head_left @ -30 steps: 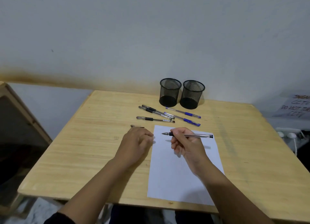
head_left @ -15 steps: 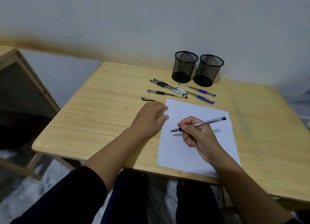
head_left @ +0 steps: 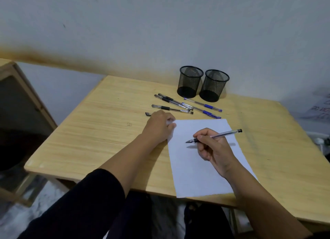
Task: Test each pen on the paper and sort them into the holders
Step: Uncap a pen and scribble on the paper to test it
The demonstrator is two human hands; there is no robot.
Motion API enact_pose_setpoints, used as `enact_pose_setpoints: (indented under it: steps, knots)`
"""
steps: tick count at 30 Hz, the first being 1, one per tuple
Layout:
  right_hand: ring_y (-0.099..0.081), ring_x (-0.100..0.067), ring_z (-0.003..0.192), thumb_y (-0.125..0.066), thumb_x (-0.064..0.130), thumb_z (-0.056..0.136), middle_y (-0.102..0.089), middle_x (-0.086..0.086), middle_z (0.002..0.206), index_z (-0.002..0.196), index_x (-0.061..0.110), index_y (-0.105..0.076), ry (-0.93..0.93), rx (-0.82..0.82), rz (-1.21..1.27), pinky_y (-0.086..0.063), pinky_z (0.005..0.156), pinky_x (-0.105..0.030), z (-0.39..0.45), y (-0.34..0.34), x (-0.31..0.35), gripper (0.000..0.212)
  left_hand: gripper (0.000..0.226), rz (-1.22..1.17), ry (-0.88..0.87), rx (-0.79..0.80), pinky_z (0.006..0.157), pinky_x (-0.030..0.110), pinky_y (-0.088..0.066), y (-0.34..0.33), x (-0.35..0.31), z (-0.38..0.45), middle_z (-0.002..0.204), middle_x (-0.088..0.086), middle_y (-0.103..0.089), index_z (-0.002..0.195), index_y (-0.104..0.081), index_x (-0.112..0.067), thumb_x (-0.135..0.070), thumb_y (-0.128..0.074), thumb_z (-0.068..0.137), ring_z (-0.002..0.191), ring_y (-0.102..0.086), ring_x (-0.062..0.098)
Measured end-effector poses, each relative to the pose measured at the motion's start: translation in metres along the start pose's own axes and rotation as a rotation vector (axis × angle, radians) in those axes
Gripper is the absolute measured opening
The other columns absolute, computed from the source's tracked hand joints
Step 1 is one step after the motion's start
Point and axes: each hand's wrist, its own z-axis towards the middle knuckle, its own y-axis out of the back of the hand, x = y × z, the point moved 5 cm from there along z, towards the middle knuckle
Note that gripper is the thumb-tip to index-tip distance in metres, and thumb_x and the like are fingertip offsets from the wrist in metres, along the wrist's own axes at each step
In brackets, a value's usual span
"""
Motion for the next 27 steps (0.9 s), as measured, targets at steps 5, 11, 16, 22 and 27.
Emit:
enact_pose_setpoints:
  steps: [5, 11, 16, 22, 27]
  knots:
    - [-0.036, -0.012, 0.034, -0.049, 0.002, 0.089, -0.049, -0.004, 0.050, 0.075, 0.011, -0.063, 0.006, -0.168, -0.060, -0.019, 0.038, -0.020, 0.009, 0.034, 0.013, 0.022, 0.024, -0.088, 0.007, -0.025, 0.078, 0.020, -0.036, 0.008, 0.000, -0.038, 0.098, 0.001, -0.060, 0.103, -0.065, -0.021, -0.030, -0.064, 0.081, 0.094, -0.055, 0.016]
    - [-0.037, -0.007, 0.036, -0.051, 0.002, 0.089, -0.049, 0.001, 0.049, 0.082, 0.009, -0.065, 0.012, -0.272, -0.064, -0.025, 0.035, -0.015, 0.016, 0.016, 0.017, 0.017, 0.023, -0.134, -0.028, 0.001, 0.068, 0.002, -0.033, 0.015, -0.001, -0.063, 0.092, -0.007, -0.060, 0.101, -0.066, -0.023, -0.028, -0.067, 0.078, 0.082, -0.054, 0.006]
    - [-0.036, -0.011, 0.046, -0.055, 0.010, 0.088, -0.046, -0.002, 0.054, 0.082, 0.015, -0.065, -0.007, -0.211, -0.171, -0.027, 0.041, -0.021, 0.029, -0.033, 0.010, 0.012, 0.020, -0.145, -0.028, -0.040, 0.067, 0.010, -0.038, 0.027, 0.005, -0.066, 0.087, -0.003, -0.064, 0.093, -0.068, -0.024, -0.031, -0.072, 0.074, 0.076, -0.055, 0.010]
    - [-0.050, -0.011, 0.054, -0.051, 0.016, 0.086, -0.056, 0.005, 0.055, 0.076, 0.018, -0.060, 0.058, -0.194, -0.477, -0.040, 0.056, -0.028, 0.038, -0.049, -0.002, 0.014, 0.016, -0.166, -0.027, -0.098, 0.062, 0.012, -0.038, 0.026, 0.008, -0.067, 0.081, 0.000, -0.063, 0.083, -0.070, -0.019, -0.030, -0.074, 0.072, 0.070, -0.053, 0.009]
    - [-0.052, -0.008, 0.055, -0.051, 0.013, 0.086, -0.056, 0.006, 0.056, 0.076, 0.017, -0.059, 0.135, -0.146, -0.592, -0.044, 0.057, -0.027, 0.033, -0.054, -0.001, 0.014, 0.013, -0.168, -0.036, -0.106, 0.064, 0.013, -0.039, 0.026, 0.010, -0.068, 0.081, -0.001, -0.063, 0.080, -0.069, -0.021, -0.030, -0.074, 0.072, 0.071, -0.055, 0.010]
